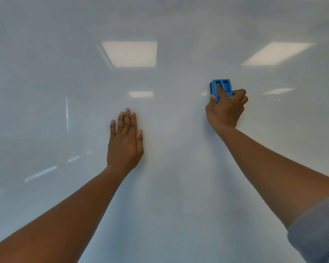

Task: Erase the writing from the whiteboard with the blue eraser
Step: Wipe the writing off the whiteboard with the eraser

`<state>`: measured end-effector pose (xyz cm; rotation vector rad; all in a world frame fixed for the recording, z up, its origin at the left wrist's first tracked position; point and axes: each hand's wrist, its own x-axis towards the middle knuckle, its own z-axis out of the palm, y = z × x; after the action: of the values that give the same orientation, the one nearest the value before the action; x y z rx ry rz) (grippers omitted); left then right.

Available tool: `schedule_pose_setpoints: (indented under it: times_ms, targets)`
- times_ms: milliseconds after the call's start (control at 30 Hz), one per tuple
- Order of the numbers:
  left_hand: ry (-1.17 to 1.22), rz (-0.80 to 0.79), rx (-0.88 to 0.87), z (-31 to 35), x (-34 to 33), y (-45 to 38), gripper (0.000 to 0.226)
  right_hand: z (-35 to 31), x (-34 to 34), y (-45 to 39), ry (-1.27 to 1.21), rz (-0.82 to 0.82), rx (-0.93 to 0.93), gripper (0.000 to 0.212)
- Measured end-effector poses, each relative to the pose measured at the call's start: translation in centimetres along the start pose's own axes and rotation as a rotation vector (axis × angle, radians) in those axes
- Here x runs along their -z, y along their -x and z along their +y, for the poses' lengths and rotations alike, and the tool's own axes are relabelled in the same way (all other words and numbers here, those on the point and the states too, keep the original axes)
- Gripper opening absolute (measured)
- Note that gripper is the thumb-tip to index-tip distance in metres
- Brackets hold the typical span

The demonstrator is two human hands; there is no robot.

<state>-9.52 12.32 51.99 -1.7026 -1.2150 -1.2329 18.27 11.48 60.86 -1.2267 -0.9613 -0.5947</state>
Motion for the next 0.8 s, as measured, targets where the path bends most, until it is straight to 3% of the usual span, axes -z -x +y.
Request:
schedule_pose_setpoints:
  times_ms: [100,167,367,500,567,700,800]
  targets:
    - [0.008,0.023,-0.001,0.3,-0.6,0.0,0.059,-0.8,-0.3,-0.5,-0.023,-0.001,-0.03,0.043]
    - [0.009,0.044,-0.015,0.3,-0.8,0.1,0.059,-2.9,-0.9,0.3,-0.06,-0.005,0.049,0.042]
    - [-0.005,0.081,-0.029,0.0,-1.1,-0.2,0.058,-10.8,-3.5,5.9,-0.131,-0.124,0.612,0.041]
    - [-0.013,0.104,-0.034,-0.1,-1.4,-0.4,0.057,-11.1,-3.6,6.1,-0.11,-0.159,0.759,0.042]
    - [-0.016,0.12,-0.038,-0.1,-1.6,-0.5,0.057,-10.2,-3.3,5.1,-0.095,-0.138,0.729,0.041]
    - [-0.004,0.139,-0.044,0.1,-1.9,-0.5,0.056,-7.2,-2.8,2.4,-0.117,0.014,0.454,0.039]
    - [0.0,0.145,-0.045,0.0,-1.9,-0.7,0.056,-5.8,-2.8,3.2,-0.114,0.037,0.327,0.038]
